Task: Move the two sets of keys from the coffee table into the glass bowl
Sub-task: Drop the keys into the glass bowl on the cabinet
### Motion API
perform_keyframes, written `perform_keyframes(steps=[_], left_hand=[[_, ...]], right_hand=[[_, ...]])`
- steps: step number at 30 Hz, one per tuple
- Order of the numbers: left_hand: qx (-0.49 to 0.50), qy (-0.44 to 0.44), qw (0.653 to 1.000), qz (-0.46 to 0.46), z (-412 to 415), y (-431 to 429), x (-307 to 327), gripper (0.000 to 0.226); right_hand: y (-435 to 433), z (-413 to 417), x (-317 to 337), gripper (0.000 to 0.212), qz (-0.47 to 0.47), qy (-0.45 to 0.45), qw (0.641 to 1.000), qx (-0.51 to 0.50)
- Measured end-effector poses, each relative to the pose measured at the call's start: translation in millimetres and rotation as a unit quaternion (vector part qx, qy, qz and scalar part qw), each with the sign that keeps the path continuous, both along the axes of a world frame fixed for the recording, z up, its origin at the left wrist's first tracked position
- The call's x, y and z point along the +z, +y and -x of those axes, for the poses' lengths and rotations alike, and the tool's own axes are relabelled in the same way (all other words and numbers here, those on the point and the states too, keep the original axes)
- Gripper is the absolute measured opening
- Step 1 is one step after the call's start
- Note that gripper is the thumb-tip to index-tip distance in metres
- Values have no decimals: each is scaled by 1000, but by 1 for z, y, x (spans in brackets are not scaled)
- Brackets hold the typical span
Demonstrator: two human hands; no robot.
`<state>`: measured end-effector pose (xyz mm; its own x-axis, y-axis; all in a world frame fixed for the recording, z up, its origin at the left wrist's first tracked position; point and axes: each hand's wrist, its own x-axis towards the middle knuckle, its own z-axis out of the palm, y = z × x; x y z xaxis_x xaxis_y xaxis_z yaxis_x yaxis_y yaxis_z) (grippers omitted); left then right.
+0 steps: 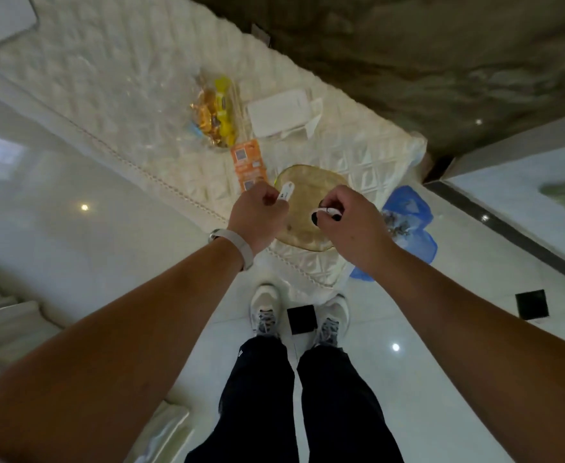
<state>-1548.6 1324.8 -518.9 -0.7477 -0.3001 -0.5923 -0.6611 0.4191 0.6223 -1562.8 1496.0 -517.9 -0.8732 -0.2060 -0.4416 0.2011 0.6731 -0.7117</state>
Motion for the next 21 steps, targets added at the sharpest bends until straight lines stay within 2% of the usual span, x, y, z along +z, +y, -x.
perform_keyframes(steps=[4, 7, 8, 11, 16, 21], left_hand=[[-43, 0, 999, 33, 1, -2, -31, 18], [-69, -12, 997, 27, -2, -7, -27, 7], [-78, -11, 997, 26, -4, -9, -22, 9], [-129, 15, 990, 53, -6, -18, 8, 30], [-229, 84, 965, 100, -3, -35, 83, 38], [-314, 156, 922, 163, 6, -50, 172, 46]], right_hand=[[0, 4, -33, 9, -29, 9, 999, 33], [4, 4, -29, 20, -54, 24, 996, 64], [7, 4, -25, 25, -64, 35, 995, 75], [14, 5, 7, 30, -96, 62, 988, 105], [22, 15, 81, 34, -143, 107, 972, 156], [19, 22, 177, 43, -173, 146, 957, 181]])
